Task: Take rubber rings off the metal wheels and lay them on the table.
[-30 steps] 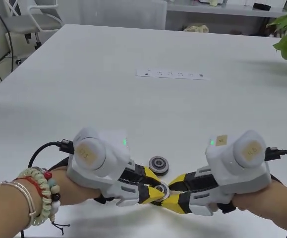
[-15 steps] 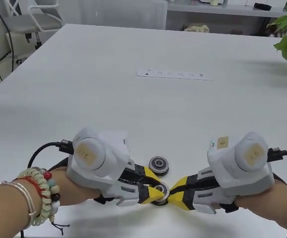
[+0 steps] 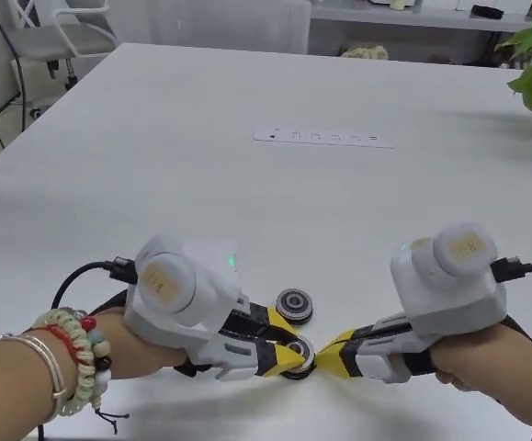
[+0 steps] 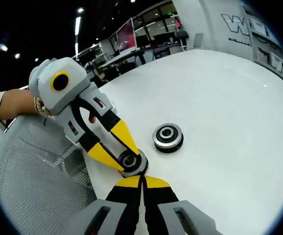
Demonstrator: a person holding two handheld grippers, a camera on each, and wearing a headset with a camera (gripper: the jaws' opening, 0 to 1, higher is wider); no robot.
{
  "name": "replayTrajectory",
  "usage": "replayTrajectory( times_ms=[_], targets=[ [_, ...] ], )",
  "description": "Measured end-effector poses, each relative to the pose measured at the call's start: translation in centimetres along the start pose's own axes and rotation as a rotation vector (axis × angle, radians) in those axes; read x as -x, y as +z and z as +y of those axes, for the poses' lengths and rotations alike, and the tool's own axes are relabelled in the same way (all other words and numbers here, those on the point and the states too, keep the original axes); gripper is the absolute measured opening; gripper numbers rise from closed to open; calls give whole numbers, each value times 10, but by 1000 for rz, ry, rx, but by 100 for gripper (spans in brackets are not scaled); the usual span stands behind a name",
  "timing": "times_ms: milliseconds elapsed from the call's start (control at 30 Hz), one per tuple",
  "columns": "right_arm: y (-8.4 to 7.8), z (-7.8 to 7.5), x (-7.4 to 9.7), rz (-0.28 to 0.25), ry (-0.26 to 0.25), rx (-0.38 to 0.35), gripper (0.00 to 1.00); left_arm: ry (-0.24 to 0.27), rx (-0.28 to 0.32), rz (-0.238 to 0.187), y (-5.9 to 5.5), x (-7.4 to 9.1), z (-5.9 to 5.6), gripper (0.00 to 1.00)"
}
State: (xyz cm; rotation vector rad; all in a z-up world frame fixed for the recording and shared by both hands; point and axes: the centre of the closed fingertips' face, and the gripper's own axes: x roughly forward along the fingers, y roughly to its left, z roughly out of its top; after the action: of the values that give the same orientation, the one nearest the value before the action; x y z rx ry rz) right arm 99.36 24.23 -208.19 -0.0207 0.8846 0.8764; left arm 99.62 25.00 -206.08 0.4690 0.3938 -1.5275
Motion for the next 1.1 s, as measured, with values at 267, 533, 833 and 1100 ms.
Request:
replayTrajectory(
  times_ms=[267, 533, 833, 1100],
  targets=[
    [8, -3, 4, -55, -9, -267, 0, 0, 0, 0, 0, 0, 0, 8],
    [9, -2, 6, -82, 25, -352, 0, 2, 6, -4, 0, 0, 0, 8],
    [11, 8, 9, -95, 74, -397, 0, -3, -4, -9, 0, 0, -1, 8],
    [14, 14, 10, -97, 81, -398, 0, -2, -4, -9, 0, 0, -1, 8]
  ],
)
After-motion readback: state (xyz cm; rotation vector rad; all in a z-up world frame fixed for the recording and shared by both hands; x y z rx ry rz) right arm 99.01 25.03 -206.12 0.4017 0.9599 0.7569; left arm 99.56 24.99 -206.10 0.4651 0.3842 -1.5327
